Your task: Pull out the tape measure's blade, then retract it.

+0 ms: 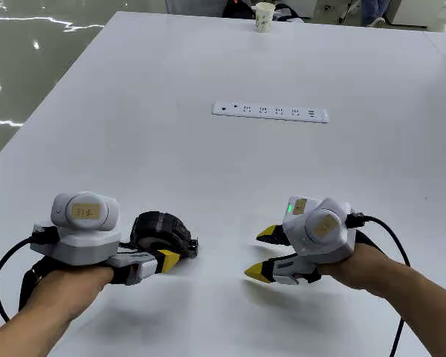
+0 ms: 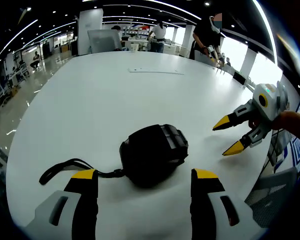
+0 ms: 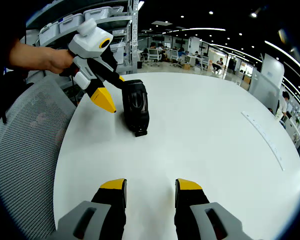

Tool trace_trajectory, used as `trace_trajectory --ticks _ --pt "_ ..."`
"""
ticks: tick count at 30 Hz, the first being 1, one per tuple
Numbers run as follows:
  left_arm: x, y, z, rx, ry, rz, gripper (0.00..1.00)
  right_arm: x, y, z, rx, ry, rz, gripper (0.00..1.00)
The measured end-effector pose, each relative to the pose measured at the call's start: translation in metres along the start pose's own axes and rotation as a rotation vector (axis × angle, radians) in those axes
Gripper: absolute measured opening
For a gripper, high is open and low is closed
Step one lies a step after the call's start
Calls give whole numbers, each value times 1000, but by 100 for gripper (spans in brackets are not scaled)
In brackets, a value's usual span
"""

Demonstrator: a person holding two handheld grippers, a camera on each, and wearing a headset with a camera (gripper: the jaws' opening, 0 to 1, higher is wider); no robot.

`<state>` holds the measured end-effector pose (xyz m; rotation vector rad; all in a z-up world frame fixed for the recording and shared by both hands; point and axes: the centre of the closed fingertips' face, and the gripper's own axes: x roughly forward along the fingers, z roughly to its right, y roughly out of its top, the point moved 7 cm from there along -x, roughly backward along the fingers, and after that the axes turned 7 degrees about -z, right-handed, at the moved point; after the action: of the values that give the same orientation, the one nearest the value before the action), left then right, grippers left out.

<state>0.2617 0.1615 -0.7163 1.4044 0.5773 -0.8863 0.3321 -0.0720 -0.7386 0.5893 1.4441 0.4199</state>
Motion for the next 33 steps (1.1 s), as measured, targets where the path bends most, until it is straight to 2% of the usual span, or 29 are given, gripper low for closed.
trace_trajectory --ticks 4,13,25,29,33 --pt "-3 -3 0 23 -6 3 72 -7 -6 -1 22 -14 11 39" --pt "-8 -6 0 46 -53 58 74 -23 -23 -9 79 -42 24 46" --pt "-11 -11 3 80 -93 99 77 -37 -35 -22 150 -74 52 55" --pt "-14 -12 4 93 -110 126 79 -42 -38 -26 180 -85 69 59" --pt "-15 -14 6 117 -125 142 81 -45 -41 -32 182 -84 77 63"
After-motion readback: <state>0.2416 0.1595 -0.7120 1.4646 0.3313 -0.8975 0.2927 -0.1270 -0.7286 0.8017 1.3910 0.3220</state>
